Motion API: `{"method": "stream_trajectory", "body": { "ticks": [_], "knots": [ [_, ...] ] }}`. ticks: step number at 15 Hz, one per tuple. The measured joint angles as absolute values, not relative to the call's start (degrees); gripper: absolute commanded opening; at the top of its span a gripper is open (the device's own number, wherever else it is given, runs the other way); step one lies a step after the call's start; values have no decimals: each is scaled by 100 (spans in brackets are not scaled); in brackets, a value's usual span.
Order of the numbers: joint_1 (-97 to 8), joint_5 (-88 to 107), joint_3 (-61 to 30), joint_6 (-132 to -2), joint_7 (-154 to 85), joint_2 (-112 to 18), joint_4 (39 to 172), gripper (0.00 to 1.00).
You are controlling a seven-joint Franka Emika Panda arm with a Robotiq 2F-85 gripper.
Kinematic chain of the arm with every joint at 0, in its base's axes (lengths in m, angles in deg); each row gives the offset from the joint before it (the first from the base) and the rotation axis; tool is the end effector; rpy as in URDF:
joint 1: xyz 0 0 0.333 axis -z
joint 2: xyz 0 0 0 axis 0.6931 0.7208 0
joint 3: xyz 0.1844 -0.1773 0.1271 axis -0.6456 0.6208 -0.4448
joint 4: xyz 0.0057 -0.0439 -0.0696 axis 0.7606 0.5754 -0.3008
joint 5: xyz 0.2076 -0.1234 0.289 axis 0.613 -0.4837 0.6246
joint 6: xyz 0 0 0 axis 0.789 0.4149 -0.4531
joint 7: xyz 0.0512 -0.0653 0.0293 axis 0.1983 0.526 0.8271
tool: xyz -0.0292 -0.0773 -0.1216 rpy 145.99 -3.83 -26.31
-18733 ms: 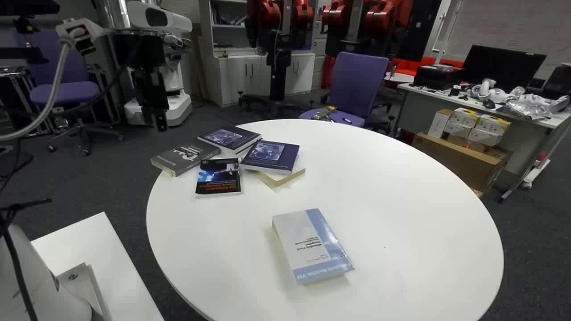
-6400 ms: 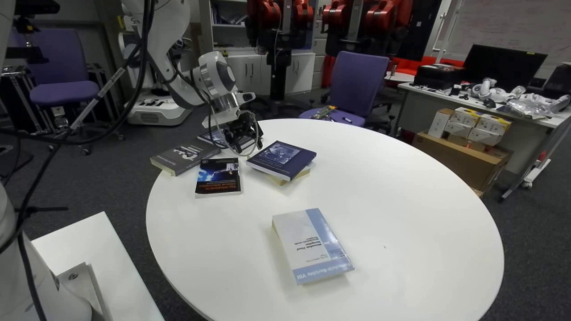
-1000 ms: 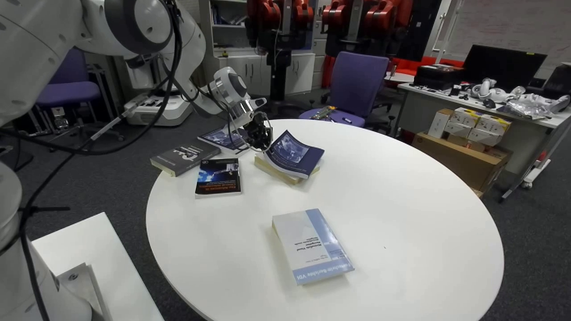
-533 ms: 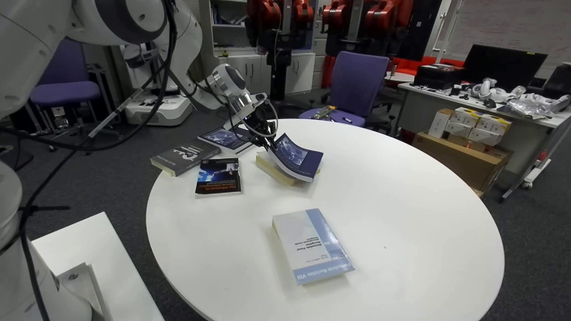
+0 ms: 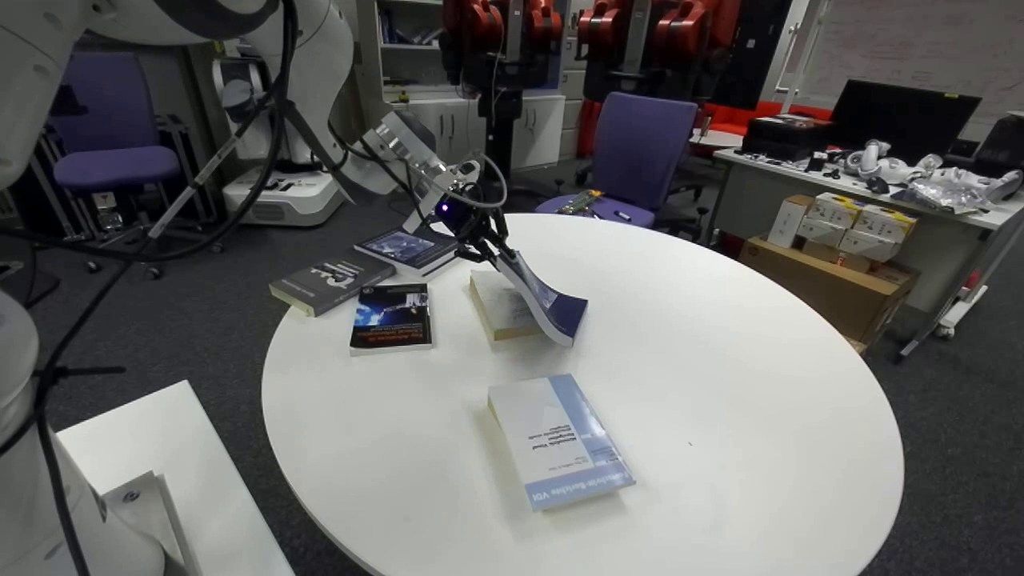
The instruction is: Move the blue book to the right
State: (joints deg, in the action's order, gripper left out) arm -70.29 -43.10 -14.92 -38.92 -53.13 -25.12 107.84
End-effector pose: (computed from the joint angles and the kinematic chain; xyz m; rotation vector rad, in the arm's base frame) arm 0.6064 0.1414 0.1864 2.0780 0.5380 -0.0594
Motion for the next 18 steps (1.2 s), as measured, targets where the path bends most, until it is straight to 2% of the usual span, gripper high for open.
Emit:
{"method": "stream_trajectory", "body": {
  "ticks": [7,15,18],
  "knots": [
    [-6689,-4827,-1686,-3261,-5879,-2987,11385,5],
    [-5791,-4849,-1982,-5274,-6139,-3318,11771,5],
    [-5714,-5047,-1931,-5428,-6139,-3311,11780,5]
  ]
}}
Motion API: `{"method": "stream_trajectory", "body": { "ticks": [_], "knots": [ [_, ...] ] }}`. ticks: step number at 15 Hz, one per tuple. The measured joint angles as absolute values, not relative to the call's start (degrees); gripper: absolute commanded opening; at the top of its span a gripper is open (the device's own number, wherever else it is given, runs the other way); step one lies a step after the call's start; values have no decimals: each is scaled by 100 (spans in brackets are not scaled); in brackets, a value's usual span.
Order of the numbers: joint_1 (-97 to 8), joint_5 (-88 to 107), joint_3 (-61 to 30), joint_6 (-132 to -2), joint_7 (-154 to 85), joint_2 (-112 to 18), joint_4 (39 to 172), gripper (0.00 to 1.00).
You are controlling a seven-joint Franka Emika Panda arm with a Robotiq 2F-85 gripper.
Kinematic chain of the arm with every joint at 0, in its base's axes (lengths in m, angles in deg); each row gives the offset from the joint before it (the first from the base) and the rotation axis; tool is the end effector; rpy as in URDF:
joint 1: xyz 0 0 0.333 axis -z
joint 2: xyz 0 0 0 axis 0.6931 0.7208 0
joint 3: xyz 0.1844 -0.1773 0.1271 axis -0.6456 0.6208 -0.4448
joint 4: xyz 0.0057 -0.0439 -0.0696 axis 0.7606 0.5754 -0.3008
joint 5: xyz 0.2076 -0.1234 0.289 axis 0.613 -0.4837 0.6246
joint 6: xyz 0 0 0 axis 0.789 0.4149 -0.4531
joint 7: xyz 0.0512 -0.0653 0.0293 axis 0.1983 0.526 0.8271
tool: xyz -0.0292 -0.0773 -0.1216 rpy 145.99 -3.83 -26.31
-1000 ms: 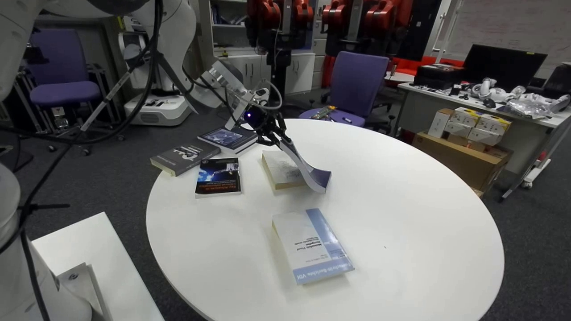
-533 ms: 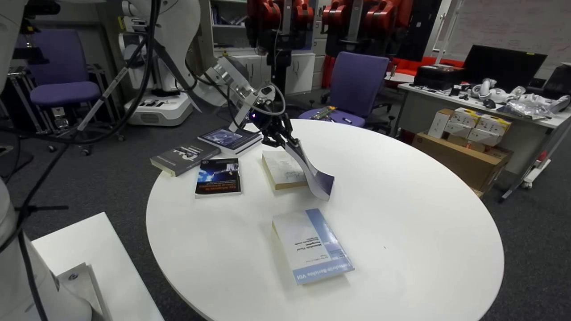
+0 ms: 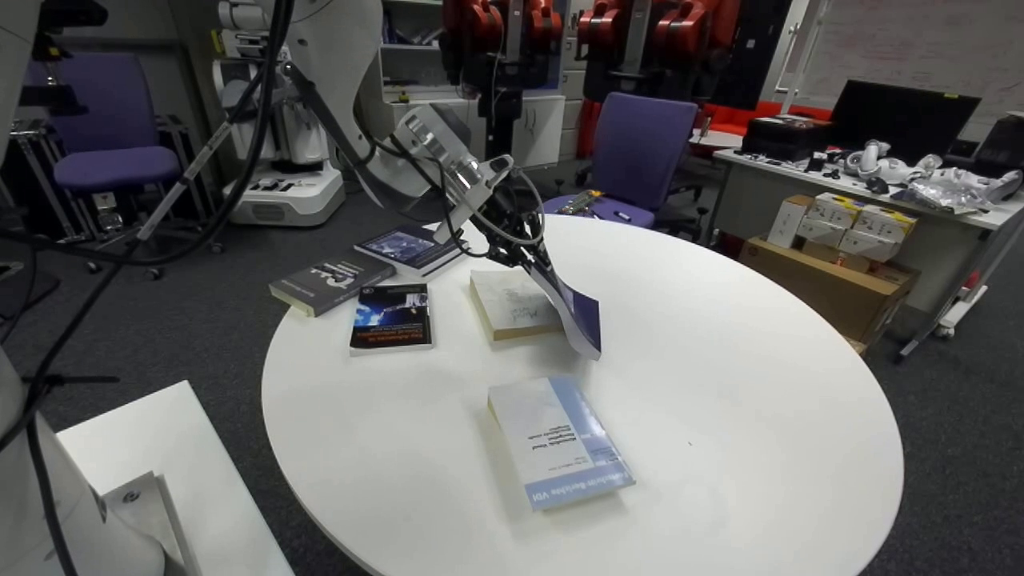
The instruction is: Move the blue book to the right
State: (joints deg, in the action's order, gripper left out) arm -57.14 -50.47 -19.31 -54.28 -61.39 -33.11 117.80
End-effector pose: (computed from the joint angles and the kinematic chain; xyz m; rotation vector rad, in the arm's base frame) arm 0.6157 0.0695 0.2022 2.2245 0.4579 0.1625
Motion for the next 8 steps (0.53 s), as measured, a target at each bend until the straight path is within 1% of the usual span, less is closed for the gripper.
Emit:
{"method": "stream_trajectory", "body": {
  "ticks": [8],
  "knots": [
    [-5418,-5261,-1655,-5409,-6140,-3138,11809,5]
  ]
}}
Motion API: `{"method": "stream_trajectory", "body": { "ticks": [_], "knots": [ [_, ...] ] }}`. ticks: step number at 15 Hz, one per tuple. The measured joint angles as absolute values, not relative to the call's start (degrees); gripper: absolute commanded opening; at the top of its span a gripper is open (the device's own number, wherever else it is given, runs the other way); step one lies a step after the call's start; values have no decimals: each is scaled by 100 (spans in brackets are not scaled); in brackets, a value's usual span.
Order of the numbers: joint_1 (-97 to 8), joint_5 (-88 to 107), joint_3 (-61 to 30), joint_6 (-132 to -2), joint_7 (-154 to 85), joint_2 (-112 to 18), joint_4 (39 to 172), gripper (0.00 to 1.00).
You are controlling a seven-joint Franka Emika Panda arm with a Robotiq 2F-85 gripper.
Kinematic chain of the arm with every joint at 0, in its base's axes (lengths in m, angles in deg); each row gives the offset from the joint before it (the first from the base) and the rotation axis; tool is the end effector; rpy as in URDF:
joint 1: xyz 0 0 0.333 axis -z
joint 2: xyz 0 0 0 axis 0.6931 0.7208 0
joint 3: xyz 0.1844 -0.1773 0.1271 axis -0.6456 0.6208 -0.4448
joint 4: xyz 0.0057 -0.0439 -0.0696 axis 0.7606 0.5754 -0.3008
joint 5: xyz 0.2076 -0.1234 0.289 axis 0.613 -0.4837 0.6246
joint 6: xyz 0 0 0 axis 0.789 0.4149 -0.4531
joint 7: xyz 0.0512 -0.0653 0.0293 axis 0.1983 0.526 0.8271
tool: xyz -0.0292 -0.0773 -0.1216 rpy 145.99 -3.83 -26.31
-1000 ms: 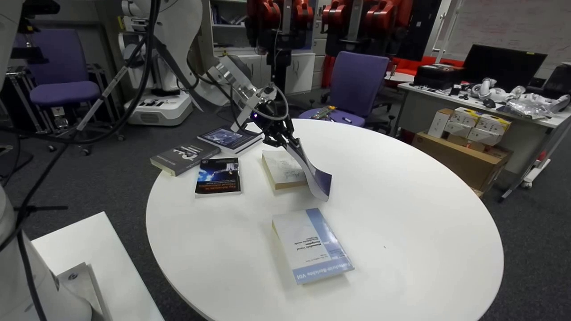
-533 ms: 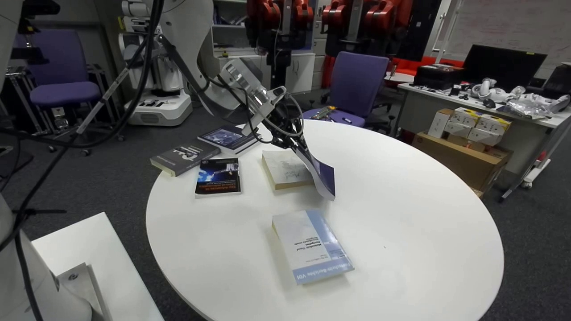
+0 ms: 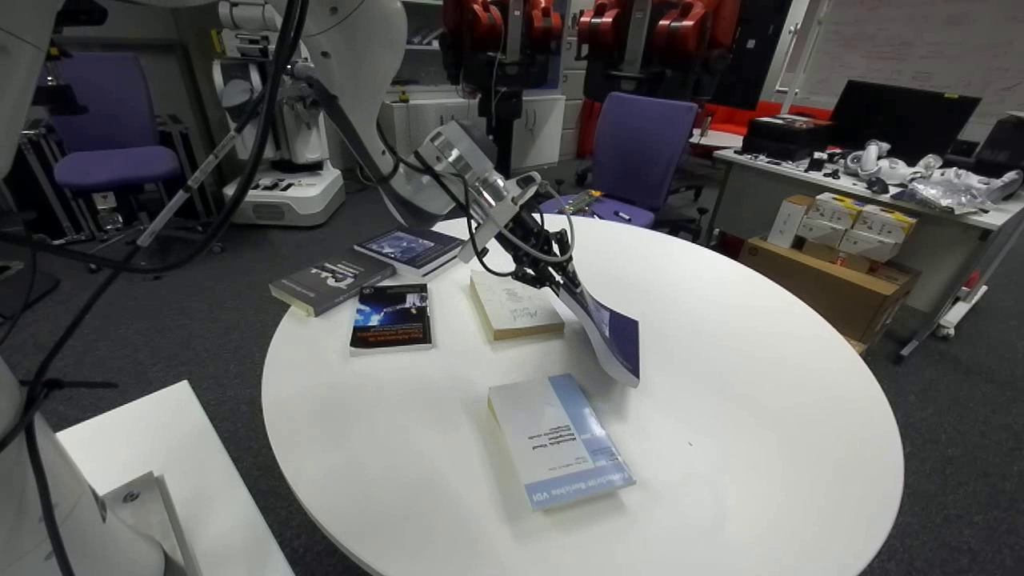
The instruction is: Move the blue book to the right
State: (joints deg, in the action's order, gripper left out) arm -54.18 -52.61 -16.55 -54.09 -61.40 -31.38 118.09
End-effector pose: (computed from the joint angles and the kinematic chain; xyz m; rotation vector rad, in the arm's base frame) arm 0.6160 0.0063 0.1859 2.1828 0.3955 0.0830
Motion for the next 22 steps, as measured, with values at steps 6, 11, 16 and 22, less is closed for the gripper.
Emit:
{"method": "stream_trajectory", "body": {
  "ticks": [6,11,16,22],
  "knots": [
    [-4808,-5262,-1612,-6030,-6109,-2922,11876,5],
    [-4606,-5283,-1518,-6309,-5611,-2888,11890,5],
    [-4582,-5501,-1533,-6934,-4993,-2874,11912,5],
    [-4582,-5689,-1549,-7363,-4593,-2823,11921,5]
  ]
}}
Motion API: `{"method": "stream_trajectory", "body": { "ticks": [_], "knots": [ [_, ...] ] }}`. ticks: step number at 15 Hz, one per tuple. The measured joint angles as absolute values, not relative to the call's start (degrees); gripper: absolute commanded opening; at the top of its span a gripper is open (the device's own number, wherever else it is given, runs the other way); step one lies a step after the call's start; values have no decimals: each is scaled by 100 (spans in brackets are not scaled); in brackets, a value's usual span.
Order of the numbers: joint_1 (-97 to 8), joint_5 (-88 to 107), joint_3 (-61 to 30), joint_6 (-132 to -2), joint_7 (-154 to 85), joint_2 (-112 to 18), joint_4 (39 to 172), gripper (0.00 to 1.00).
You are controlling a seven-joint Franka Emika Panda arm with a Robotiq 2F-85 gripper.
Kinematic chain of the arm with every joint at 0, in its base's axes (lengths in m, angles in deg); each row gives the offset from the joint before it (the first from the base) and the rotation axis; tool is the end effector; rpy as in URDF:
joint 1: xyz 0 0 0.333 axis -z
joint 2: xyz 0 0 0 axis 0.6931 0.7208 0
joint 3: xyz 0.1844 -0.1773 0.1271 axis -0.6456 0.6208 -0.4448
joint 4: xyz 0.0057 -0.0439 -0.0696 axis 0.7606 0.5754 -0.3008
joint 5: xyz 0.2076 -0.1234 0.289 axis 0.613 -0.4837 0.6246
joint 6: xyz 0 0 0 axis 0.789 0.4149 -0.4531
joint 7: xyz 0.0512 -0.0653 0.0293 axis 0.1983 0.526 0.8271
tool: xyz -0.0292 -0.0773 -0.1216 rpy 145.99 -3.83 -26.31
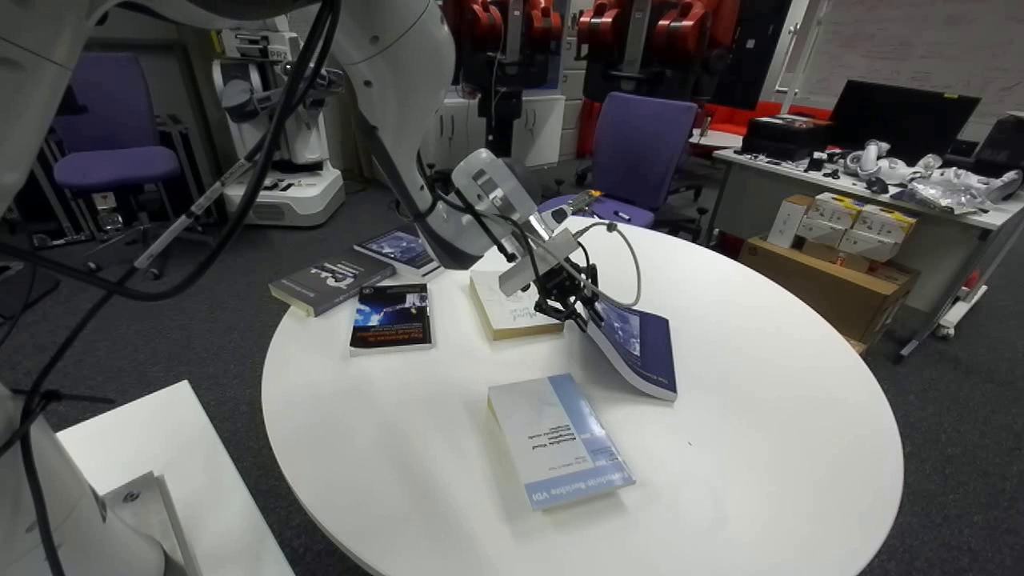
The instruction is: Move the blue book to the right
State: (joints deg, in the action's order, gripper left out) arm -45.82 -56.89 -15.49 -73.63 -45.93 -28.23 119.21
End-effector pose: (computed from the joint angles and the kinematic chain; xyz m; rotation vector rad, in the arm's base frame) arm 0.6244 -0.0459 0.1462 2.2350 0.8031 0.0962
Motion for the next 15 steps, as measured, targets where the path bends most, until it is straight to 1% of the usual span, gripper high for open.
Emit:
{"method": "stream_trajectory", "body": {
  "ticks": [8,15],
  "knots": [
    [-4296,-5741,-1615,-9416,-3973,-2797,12258,5],
    [-4043,-5600,-1621,-9476,-3687,-2721,12357,5]
  ]
}}
